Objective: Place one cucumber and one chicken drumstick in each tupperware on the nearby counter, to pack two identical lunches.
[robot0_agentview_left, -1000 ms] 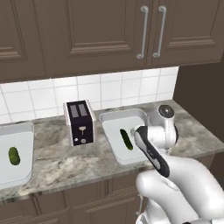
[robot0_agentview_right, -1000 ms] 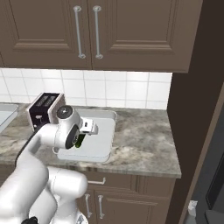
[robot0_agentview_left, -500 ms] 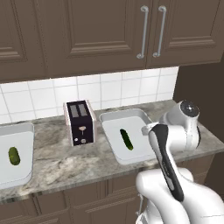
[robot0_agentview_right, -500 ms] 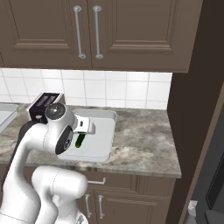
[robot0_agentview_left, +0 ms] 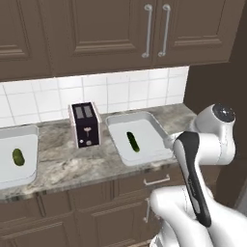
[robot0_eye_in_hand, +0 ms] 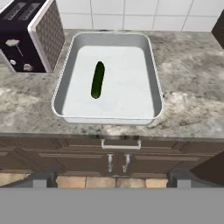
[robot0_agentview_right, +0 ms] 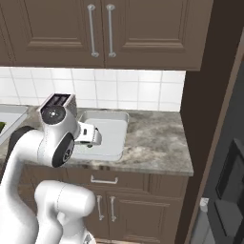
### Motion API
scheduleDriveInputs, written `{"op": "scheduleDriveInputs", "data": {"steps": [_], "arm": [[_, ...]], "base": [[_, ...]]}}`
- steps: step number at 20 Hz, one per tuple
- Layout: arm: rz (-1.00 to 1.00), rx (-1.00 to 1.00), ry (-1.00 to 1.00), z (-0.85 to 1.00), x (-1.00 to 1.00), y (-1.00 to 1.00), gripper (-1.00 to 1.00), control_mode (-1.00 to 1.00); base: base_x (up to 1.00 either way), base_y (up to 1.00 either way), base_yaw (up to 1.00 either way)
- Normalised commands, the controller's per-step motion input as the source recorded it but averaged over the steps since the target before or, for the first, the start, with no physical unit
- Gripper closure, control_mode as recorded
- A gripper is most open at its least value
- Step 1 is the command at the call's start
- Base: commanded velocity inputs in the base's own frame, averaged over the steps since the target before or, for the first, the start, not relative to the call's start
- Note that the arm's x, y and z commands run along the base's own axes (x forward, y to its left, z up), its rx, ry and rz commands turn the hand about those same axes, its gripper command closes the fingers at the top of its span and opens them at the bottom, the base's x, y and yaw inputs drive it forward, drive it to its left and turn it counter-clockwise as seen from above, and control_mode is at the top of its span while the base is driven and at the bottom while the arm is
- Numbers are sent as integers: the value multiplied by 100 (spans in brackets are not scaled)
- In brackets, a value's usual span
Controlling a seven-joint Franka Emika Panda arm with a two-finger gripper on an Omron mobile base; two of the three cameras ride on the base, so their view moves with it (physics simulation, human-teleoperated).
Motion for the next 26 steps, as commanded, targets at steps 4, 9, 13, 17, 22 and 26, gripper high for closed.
{"op": "scheduleDriveInputs", "data": {"steps": [4, 9, 13, 17, 22, 26], "arm": [[0, 0, 0, 0, 0, 0, -100, 100], [0, 0, 0, 0, 0, 0, -100, 100], [0, 0, 0, 0, 0, 0, -100, 100], [0, 0, 0, 0, 0, 0, -100, 100], [0, 0, 0, 0, 0, 0, -100, 100], [0, 0, 0, 0, 0, 0, -100, 100]], "base": [[-100, -8, 0], [-100, -29, -1], [-100, -31, -3], [-100, -41, -5], [-57, -71, -10], [0, -98, -4]]}}
